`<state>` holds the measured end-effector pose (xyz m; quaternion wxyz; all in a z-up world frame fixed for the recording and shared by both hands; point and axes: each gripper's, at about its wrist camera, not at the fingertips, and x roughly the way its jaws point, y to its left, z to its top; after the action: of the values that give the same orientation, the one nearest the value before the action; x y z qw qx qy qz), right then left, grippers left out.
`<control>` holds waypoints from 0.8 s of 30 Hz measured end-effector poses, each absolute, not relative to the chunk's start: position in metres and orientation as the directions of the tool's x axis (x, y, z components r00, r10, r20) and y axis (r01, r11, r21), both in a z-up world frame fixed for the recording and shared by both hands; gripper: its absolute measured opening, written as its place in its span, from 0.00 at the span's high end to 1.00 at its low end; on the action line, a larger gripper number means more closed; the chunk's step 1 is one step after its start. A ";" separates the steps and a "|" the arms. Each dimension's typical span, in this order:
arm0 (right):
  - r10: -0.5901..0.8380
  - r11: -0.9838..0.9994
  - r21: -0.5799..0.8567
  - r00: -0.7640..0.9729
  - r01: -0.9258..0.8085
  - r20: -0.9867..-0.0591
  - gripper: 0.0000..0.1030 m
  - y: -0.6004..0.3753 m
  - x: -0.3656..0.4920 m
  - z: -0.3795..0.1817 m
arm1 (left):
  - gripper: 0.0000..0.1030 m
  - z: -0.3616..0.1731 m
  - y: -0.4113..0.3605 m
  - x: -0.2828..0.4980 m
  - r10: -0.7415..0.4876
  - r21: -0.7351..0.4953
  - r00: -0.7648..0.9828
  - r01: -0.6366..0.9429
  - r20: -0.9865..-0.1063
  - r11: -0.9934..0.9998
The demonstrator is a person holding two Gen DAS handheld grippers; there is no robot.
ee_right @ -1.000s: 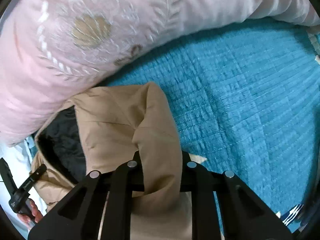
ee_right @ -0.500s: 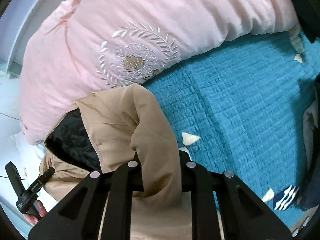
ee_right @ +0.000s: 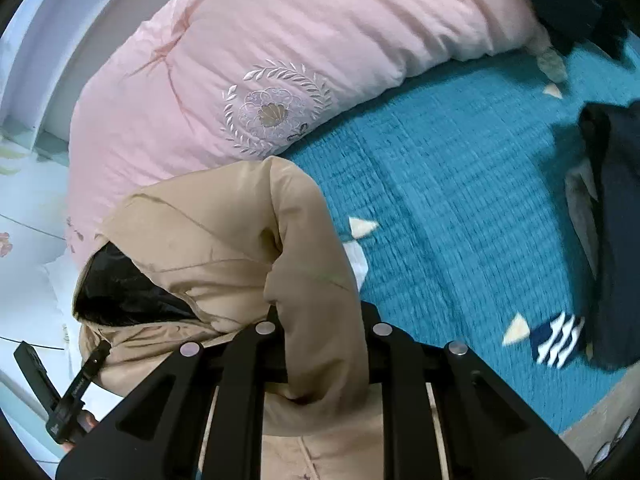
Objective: Fold large clothes
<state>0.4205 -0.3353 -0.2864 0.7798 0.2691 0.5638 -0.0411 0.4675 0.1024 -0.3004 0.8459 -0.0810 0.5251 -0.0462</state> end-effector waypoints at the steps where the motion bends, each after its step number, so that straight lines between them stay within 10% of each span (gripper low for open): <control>1: 0.246 0.845 0.385 0.369 0.372 -0.896 0.87 -0.336 0.411 -0.283 | 0.82 -0.298 0.102 0.460 -0.165 -0.187 0.448 -0.005 -0.879 0.982; 24: 0.285 0.806 0.430 0.371 0.405 -0.884 0.87 -0.336 0.237 -0.277 | 0.81 -0.297 0.112 0.271 -0.222 -0.245 0.431 0.002 -0.874 0.970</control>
<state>0.2374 -0.3356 -0.2774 0.7682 0.3086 0.5596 -0.0391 0.2710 0.1116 -0.2970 0.8396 -0.1039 0.5290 -0.0667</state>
